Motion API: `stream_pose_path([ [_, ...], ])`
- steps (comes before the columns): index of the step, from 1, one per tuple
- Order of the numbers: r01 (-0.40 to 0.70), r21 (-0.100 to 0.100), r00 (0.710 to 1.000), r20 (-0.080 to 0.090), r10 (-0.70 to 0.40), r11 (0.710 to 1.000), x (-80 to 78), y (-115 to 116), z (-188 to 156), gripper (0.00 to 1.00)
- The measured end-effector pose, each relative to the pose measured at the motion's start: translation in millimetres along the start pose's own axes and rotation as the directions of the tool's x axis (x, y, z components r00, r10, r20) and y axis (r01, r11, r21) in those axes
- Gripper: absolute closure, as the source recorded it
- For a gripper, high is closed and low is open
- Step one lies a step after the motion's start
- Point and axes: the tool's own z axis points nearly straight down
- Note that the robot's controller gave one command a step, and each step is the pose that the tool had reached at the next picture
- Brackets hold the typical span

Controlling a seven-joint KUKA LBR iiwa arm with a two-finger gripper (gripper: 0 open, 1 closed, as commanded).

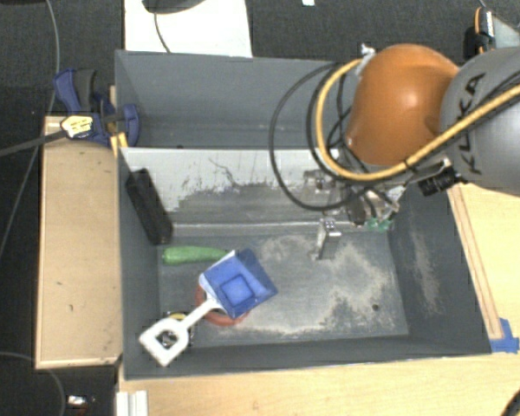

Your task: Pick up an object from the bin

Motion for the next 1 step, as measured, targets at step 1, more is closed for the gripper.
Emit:
stream_pose_path([
  [1,-0.002,-0.001,1.000,0.008,0.002,1.000,-1.5,-0.3,-4.5,0.00],
])
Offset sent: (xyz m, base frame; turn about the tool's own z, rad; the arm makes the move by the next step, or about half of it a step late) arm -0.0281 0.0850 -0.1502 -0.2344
